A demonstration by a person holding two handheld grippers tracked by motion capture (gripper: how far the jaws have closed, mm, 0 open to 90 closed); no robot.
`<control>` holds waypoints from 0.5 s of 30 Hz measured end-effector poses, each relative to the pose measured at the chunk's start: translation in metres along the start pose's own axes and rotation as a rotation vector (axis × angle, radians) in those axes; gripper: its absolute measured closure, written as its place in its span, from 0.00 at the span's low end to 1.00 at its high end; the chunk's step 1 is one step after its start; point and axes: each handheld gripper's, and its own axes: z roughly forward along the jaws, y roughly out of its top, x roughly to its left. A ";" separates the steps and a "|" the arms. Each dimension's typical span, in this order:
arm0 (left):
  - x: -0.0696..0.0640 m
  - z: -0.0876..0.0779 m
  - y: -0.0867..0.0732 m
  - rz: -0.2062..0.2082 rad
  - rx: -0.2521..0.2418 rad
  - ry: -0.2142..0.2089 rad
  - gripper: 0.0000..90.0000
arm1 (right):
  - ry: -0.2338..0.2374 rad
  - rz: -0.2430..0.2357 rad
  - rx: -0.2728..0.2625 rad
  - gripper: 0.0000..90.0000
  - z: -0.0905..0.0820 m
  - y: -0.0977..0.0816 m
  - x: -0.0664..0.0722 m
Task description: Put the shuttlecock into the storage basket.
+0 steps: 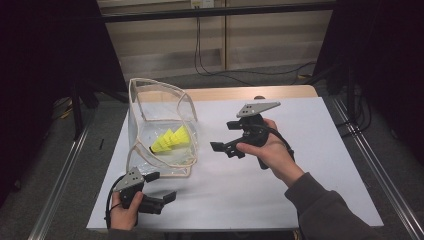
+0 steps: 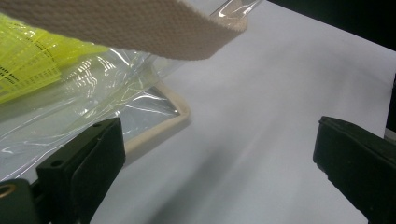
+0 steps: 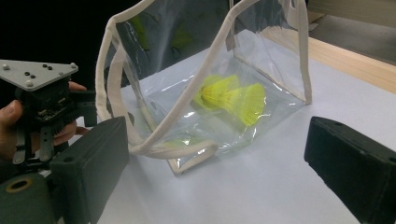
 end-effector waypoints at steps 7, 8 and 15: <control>0.000 0.000 0.000 0.003 0.001 -0.005 0.03 | 0.004 0.006 -0.011 0.07 -0.003 -0.008 -0.003; 0.000 0.000 0.000 0.003 0.003 -0.004 0.03 | 0.005 0.003 -0.011 0.07 -0.004 -0.010 -0.003; 0.000 0.001 0.001 0.002 -0.001 0.001 0.03 | 0.009 0.008 -0.021 0.07 -0.009 -0.022 -0.008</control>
